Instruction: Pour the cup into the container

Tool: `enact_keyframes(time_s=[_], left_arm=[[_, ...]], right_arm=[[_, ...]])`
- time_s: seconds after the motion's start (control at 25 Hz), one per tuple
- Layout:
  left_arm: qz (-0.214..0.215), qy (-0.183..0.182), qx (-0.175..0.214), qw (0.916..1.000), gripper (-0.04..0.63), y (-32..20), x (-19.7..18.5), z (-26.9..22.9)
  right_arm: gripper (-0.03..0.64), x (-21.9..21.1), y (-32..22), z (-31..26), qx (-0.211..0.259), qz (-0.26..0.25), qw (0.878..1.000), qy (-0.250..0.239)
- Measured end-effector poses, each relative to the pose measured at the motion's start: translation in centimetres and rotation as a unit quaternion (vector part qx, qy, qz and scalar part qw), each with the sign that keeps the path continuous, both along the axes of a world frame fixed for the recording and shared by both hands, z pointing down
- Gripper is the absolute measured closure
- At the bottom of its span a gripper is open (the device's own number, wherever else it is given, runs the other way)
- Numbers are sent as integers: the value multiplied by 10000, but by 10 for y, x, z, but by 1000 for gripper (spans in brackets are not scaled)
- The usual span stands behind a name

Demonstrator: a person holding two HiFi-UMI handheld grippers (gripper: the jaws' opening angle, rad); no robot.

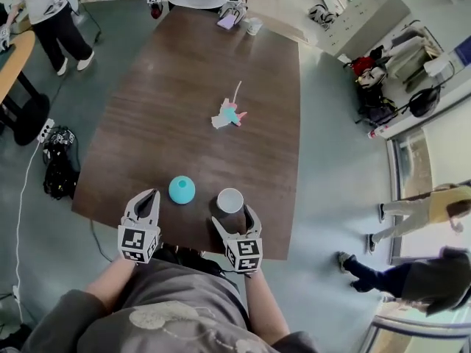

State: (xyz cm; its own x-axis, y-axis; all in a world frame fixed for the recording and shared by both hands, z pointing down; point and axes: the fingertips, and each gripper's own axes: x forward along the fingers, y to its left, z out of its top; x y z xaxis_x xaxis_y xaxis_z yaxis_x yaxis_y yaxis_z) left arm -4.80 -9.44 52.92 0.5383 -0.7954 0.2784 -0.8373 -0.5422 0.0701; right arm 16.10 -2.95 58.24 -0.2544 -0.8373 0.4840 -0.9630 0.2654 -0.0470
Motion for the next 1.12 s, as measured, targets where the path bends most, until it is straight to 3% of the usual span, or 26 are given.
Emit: enact_keyframes(time_s=[0.32, 0.56, 0.92, 1.12], left_arm=[[-145, 453, 78, 9988, 588, -13, -13, -29], [41, 432, 152, 9989, 588, -14, -5, -47], [303, 435, 463, 9975, 588, -17, -1, -83], [429, 423, 475, 9971, 588, -13, -4, -84]], right_arm=[[192, 8, 17, -50, 596, 420, 9969, -299], [207, 5, 12, -105, 1289, 579, 9894, -320], [553, 0, 4, -149, 1977, 1105, 9739, -125], [626, -3, 2, -155, 2119, 1252, 9692, 6]])
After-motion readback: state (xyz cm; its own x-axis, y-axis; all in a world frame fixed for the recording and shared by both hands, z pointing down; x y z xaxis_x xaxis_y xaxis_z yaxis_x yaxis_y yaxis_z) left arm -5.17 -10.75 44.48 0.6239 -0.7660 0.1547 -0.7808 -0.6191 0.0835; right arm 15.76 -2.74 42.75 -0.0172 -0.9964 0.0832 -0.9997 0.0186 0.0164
